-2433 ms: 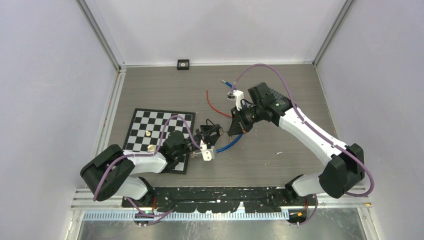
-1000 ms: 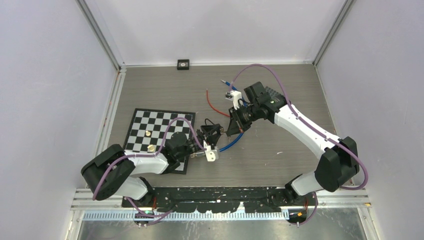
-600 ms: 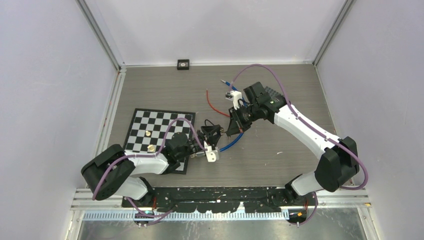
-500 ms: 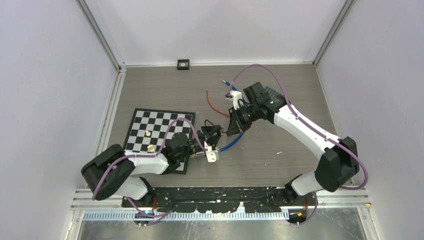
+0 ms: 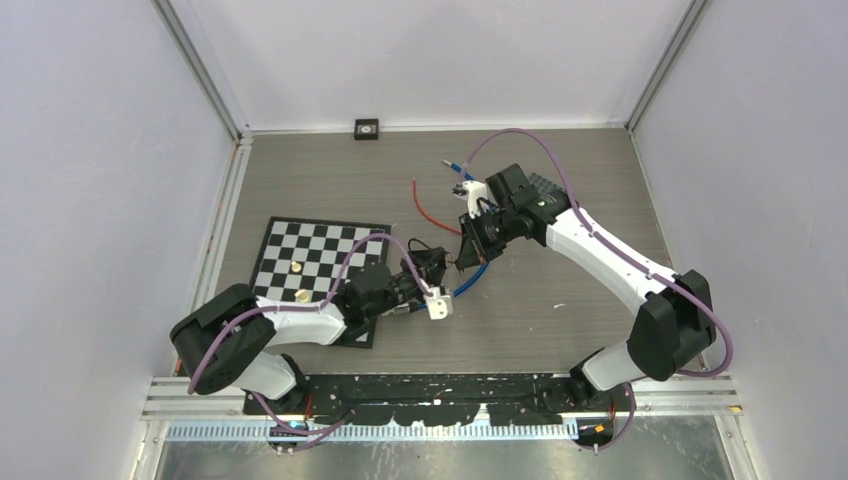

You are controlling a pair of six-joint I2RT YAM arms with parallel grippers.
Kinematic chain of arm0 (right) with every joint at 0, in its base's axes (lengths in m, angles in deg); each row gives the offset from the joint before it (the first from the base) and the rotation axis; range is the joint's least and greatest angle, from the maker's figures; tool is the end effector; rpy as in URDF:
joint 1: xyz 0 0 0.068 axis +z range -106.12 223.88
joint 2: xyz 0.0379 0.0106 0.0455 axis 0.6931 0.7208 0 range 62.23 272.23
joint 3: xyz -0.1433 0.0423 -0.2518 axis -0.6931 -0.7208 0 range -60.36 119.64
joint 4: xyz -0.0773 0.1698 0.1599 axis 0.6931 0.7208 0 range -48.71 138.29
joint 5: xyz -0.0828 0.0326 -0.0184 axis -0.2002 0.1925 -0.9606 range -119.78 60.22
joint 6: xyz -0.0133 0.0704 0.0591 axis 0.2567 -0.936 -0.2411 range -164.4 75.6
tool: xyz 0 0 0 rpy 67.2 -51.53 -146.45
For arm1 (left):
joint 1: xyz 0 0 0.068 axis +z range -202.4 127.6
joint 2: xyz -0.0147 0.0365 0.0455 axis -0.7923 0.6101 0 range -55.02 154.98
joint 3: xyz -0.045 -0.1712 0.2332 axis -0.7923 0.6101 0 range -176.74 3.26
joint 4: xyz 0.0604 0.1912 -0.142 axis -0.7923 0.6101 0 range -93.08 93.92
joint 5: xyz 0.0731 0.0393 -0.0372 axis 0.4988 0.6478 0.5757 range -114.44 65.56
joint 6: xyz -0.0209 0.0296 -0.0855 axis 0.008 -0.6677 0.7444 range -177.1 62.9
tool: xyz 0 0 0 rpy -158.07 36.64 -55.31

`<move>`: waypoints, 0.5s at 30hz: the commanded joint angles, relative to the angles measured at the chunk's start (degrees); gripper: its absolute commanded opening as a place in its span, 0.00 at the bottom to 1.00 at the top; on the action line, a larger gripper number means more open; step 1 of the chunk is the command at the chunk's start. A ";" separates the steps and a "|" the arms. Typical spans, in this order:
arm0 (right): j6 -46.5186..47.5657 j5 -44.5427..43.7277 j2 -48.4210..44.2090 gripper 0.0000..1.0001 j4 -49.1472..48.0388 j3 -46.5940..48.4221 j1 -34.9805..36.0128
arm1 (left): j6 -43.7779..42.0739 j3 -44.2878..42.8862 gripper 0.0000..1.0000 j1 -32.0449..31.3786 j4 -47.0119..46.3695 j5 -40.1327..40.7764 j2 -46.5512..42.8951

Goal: Unlock with the key

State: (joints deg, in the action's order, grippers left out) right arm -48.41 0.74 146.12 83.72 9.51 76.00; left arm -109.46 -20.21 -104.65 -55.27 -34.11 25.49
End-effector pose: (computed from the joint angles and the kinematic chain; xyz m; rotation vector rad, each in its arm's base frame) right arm 0.2367 0.1988 0.2778 -0.8391 2.4711 0.9179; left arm 0.1747 -0.2485 0.2222 1.3851 0.9081 -0.1383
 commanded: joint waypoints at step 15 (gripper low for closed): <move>-3.56 -3.68 3.99 0.01 -3.05 3.72 -0.11 | -1.29 -8.20 0.00 -4.78 7.85 9.23 2.18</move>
State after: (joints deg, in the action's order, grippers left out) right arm -50.86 -2.98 149.01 83.55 9.88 75.80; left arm -110.22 -25.98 -108.32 -45.04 -23.95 28.18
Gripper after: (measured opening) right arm 0.036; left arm 0.392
